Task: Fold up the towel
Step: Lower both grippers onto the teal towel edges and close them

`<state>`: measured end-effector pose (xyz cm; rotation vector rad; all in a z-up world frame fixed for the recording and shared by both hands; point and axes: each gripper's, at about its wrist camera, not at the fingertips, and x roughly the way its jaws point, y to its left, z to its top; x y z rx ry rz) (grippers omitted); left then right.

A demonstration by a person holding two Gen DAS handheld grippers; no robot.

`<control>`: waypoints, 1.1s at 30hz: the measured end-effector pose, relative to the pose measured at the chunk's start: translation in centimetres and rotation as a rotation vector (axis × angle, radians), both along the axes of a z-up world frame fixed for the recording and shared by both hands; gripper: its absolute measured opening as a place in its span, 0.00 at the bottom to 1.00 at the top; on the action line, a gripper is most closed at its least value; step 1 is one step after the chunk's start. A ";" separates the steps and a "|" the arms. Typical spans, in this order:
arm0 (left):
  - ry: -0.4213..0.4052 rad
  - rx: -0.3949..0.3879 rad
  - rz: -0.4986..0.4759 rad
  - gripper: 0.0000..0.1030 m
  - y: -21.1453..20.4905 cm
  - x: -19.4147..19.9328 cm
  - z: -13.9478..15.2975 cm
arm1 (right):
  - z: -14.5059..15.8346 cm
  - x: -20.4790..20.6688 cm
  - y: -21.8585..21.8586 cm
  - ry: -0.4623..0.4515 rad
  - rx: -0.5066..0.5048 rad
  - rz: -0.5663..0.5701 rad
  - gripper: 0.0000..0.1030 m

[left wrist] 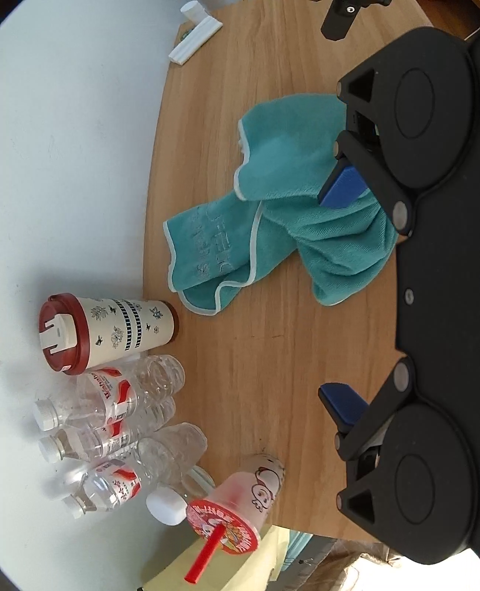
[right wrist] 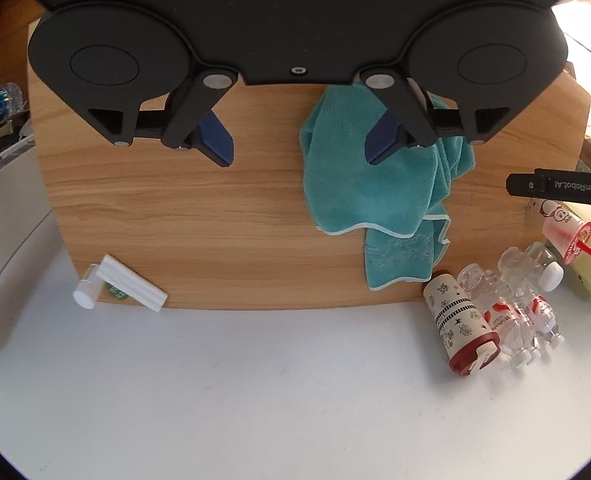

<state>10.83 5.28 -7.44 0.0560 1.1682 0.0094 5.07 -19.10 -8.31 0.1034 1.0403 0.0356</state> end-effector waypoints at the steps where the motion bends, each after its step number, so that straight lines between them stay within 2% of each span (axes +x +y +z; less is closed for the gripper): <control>1: -0.006 -0.006 -0.007 1.00 0.2 0.3 -0.2 | -0.4 0.3 0.0 0.004 0.004 -0.002 0.76; 8: -0.035 -0.054 -0.071 0.99 0.8 2.3 -2.1 | -3.2 3.6 -0.7 0.019 0.088 -0.050 0.72; 11: -0.049 -0.072 -0.110 0.99 0.8 3.5 -3.2 | -3.8 5.1 -0.8 0.002 0.137 -0.037 0.70; 14: -0.052 -0.072 -0.130 0.99 0.7 4.7 -4.4 | -4.7 6.5 -0.2 0.007 0.132 -0.013 0.69; 20: -0.025 -0.105 -0.098 0.99 1.5 7.1 -7.0 | -7.1 8.8 -0.1 0.054 0.173 -0.007 0.60; 26: -0.006 -0.127 -0.085 0.99 1.8 8.8 -8.7 | -8.6 9.7 -0.3 0.082 0.200 0.006 0.59; 27: -0.002 -0.128 -0.090 0.99 1.7 9.0 -9.0 | -8.7 9.9 -0.2 0.086 0.203 0.013 0.57; 28: 0.001 -0.131 -0.095 0.99 1.7 9.3 -9.3 | -8.8 9.9 -0.2 0.087 0.210 0.022 0.50; 29: 0.003 -0.133 -0.099 0.98 1.6 9.6 -9.7 | -8.9 10.0 -0.2 0.091 0.216 0.032 0.45; 30: 0.004 -0.134 -0.101 0.90 1.5 9.8 -9.9 | -9.0 10.1 -0.1 0.098 0.219 0.039 0.44; 33: 0.025 -0.137 -0.099 0.79 1.3 10.3 -10.7 | -9.1 10.1 -0.2 0.101 0.232 0.048 0.42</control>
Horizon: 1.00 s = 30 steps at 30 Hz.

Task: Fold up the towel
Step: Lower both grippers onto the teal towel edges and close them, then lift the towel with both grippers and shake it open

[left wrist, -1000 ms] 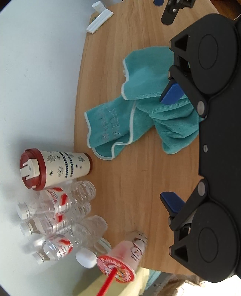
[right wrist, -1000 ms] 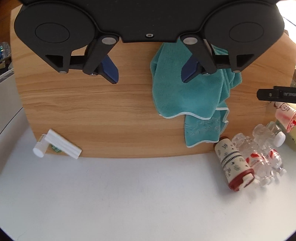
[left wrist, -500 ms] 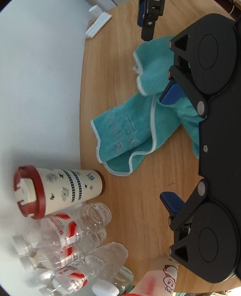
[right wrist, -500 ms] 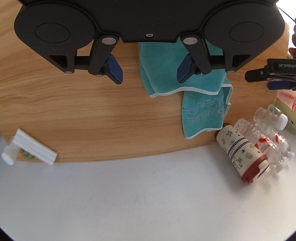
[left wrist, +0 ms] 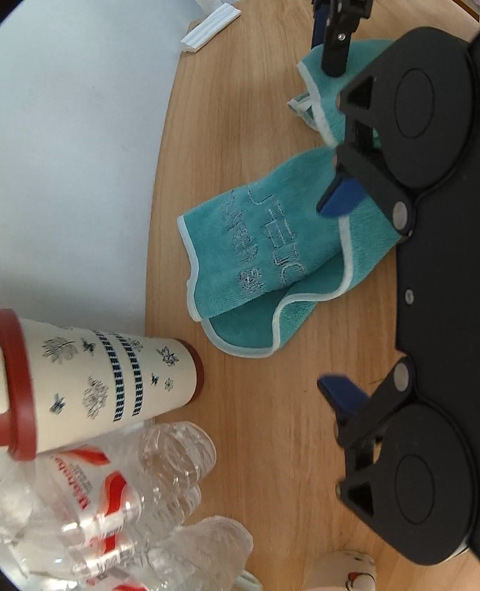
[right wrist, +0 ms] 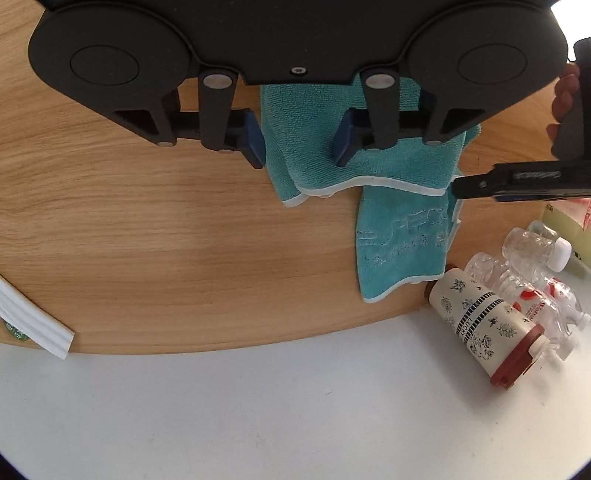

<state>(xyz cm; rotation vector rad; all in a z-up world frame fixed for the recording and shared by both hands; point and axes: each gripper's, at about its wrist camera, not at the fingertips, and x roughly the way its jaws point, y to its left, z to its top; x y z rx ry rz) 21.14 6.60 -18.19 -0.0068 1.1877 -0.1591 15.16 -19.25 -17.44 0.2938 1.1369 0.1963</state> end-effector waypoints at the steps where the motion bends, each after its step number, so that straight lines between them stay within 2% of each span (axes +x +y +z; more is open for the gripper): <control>1: 0.011 0.000 0.000 0.77 -0.1 0.2 -0.3 | 0.0 0.0 0.0 0.001 0.001 0.001 0.40; 4: 0.028 -0.025 -0.011 0.68 -0.2 0.6 -0.9 | -0.3 0.0 0.0 0.002 0.022 0.015 0.23; 6: 0.038 -0.053 -0.020 0.55 -0.1 0.7 -1.1 | -0.5 0.1 0.0 0.002 0.027 0.021 0.18; 7: 0.043 -0.061 -0.019 0.52 0.0 0.8 -1.2 | -0.5 0.1 0.0 0.000 0.028 0.023 0.13; 10: 0.053 -0.080 0.000 0.29 0.4 0.9 -1.5 | -0.2 0.1 0.0 -0.018 0.032 0.028 0.13; 11: 0.051 -0.100 0.008 0.16 0.6 0.9 -1.5 | 0.0 -0.1 -0.2 -0.027 0.033 0.023 0.09; 13: 0.042 -0.122 0.019 0.12 1.0 0.8 -1.5 | 0.4 -0.5 -0.5 -0.046 0.034 0.012 0.09; 14: 0.029 -0.111 0.019 0.05 1.0 0.7 -1.3 | 0.9 -0.8 -0.8 -0.062 0.033 0.002 0.09; 24: -0.057 -0.010 -0.018 0.03 1.3 -1.0 0.2 | 5.4 -3.0 -3.9 -0.218 0.033 -0.080 0.07; 27: -0.073 -0.020 -0.020 0.02 1.1 -1.3 0.7 | 7.0 -3.3 -4.5 -0.268 0.033 -0.095 0.07; 30: -0.111 0.002 -0.036 0.02 0.6 -1.7 2.0 | 8.3 -3.5 -4.8 -0.310 0.012 -0.094 0.07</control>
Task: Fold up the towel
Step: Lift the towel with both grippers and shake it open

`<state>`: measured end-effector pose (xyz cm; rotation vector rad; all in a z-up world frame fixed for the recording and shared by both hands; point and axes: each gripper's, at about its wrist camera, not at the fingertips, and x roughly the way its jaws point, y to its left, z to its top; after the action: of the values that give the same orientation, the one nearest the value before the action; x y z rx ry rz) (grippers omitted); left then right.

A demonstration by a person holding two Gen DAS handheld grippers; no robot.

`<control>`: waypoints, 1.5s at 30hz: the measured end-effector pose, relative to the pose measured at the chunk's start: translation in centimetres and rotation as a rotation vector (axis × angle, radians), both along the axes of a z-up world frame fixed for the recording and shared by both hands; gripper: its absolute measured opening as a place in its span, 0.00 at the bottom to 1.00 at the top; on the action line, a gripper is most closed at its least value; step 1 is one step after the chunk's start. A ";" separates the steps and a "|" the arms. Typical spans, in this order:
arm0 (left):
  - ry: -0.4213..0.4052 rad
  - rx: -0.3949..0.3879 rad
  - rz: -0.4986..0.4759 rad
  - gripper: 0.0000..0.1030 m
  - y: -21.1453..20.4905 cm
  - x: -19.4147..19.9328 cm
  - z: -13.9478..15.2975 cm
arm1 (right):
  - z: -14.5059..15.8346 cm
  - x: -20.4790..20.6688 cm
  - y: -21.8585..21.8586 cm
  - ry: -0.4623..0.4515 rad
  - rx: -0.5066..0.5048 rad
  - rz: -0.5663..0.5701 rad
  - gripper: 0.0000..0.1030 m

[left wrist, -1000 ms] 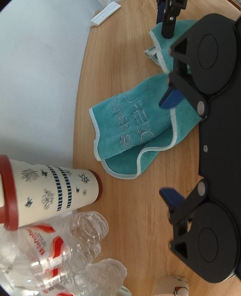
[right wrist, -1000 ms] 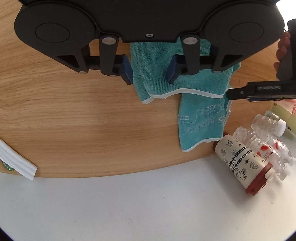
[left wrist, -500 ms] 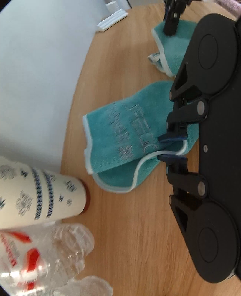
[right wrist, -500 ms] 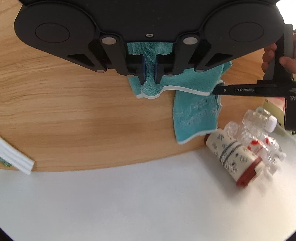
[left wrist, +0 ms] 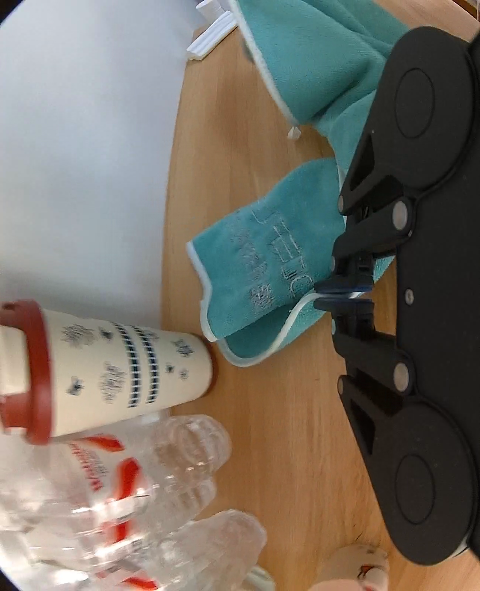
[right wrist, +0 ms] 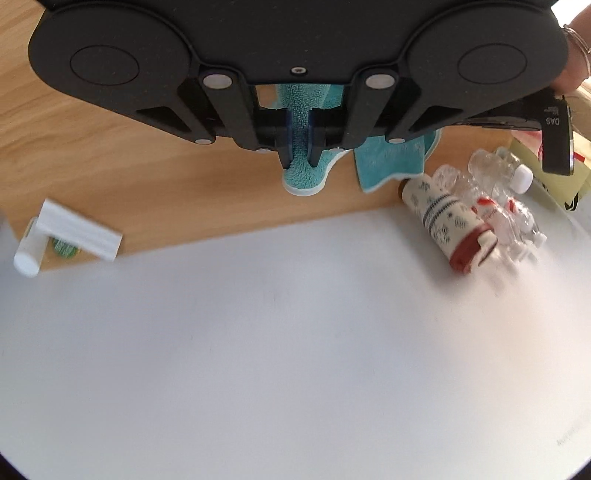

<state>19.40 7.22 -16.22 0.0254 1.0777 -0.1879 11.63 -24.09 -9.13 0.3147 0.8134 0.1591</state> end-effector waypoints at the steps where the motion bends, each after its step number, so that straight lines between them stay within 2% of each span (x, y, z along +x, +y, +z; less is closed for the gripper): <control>1: -0.012 0.013 -0.001 0.02 -0.1 -0.2 0.4 | 0.4 0.0 -0.1 -0.012 -0.008 0.000 0.06; 11: -0.111 0.035 0.111 0.02 2.5 -1.9 4.9 | 6.2 -0.7 -2.3 -0.173 -0.051 -0.055 0.06; 18: -0.149 0.034 0.158 0.02 3.8 -5.1 7.7 | 7.2 -3.3 -5.1 -0.189 -0.083 -0.124 0.06; 22: -0.118 0.028 0.174 0.02 4.5 -7.1 7.8 | 6.3 -5.9 -6.8 -0.146 -0.081 -0.113 0.06; 25: -0.113 0.054 0.163 0.02 4.4 -8.9 7.9 | 5.6 -7.9 -6.9 -0.138 -0.137 -0.052 0.06; 26: -0.108 0.065 0.159 0.02 4.4 -9.5 7.6 | 5.0 -8.7 -6.8 -0.110 -0.161 -0.023 0.06; 31: -0.056 0.090 0.188 0.02 5.4 -11.7 5.2 | 1.4 -11.0 -6.8 0.014 -0.161 0.026 0.06; 36: -0.007 0.081 0.213 0.02 6.3 -13.4 2.5 | -3.5 -13.5 -6.3 0.135 -0.198 0.066 0.06; 38: 0.019 0.060 0.221 0.02 6.7 -13.9 1.4 | -4.6 -14.3 -6.4 0.170 -0.209 0.069 0.06; 45: 0.062 0.108 0.180 0.02 5.7 -15.7 -0.9 | -8.7 -16.4 -7.1 0.268 -0.227 0.063 0.06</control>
<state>3.66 12.89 -17.11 0.0201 1.1449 0.0319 -4.78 -31.23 -17.84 0.0964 1.0973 0.0829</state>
